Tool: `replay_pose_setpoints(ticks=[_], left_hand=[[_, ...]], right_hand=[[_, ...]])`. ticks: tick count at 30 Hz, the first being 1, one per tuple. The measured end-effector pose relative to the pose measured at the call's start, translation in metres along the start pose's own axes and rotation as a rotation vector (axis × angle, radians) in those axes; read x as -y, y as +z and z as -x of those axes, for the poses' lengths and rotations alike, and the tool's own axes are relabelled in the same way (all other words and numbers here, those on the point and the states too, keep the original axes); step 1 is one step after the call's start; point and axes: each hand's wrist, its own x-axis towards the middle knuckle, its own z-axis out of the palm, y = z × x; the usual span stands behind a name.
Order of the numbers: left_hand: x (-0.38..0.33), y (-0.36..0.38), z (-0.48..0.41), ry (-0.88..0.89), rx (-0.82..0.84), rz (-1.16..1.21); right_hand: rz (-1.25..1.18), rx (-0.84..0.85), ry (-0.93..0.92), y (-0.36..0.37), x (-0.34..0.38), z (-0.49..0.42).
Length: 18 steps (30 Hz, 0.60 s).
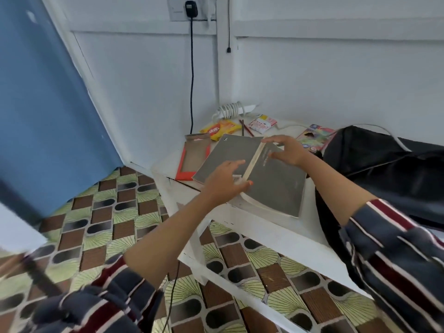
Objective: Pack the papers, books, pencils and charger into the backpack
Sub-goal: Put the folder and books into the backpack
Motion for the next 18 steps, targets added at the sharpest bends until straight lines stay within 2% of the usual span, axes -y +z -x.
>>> replay_pose_setpoints(ticks=[5,10,14,18], left_hand=[[0.006,0.003,-0.012,-0.009,0.05,-0.049],[0.008,0.007,-0.012,0.009,0.097,-0.053],[0.01,0.009,-0.015,0.029,0.075,-0.063],[0.012,0.011,-0.012,0.076,0.008,-0.015]], right_hand=[[0.019,0.104,-0.01,-0.005,-0.014,-0.034],[-0.038,0.217,0.057,-0.008,-0.022,-0.054],[-0.076,0.234,0.083,-0.009,-0.031,-0.064],[-0.124,0.183,0.019,-0.007,-0.036,-0.065]])
